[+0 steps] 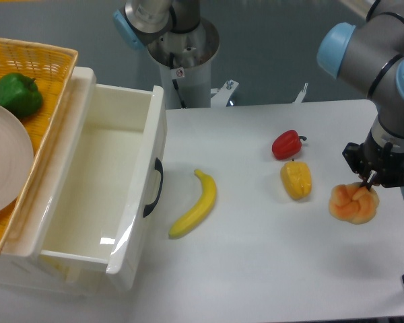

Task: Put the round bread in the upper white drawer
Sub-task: 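Close the gripper on the round bread bun and lift it, then carry the held bread bun over the open white drawer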

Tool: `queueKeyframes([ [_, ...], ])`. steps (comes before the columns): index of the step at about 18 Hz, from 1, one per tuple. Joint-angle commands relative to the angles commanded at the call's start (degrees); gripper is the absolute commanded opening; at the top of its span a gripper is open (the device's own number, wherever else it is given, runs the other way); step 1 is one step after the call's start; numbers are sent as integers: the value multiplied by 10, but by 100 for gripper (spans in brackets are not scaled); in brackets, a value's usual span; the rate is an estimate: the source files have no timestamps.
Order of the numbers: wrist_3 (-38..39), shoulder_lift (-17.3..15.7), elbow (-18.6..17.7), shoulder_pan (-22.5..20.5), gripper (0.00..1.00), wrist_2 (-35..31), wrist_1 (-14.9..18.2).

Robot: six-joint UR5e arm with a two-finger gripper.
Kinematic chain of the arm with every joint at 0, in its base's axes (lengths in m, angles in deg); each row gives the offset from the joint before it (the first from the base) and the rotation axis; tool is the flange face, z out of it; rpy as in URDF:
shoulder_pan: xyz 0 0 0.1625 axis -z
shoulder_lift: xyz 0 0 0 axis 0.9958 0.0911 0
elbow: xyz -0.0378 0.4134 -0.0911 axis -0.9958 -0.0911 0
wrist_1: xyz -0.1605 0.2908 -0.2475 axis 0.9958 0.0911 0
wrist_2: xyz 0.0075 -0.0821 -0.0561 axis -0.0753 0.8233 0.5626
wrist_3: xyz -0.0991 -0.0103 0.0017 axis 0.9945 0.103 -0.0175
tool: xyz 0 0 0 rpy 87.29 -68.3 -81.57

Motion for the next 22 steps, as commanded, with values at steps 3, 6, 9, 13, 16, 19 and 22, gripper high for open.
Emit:
queueKeyframes([
  [3, -1, -2, -5, 4, 0, -1, 1],
  [6, 6, -15, -10, 28, 0, 2, 2],
  [9, 35, -49, -29, 49, 0, 22, 4],
  [13, 90, -111, -61, 76, 0, 52, 9],
  [16, 146, -146, -69, 89, 0, 94, 31],
  [19, 220, -165, -77, 119, 0, 114, 31],
  [22, 264, -181, -88, 153, 0, 116, 30],
])
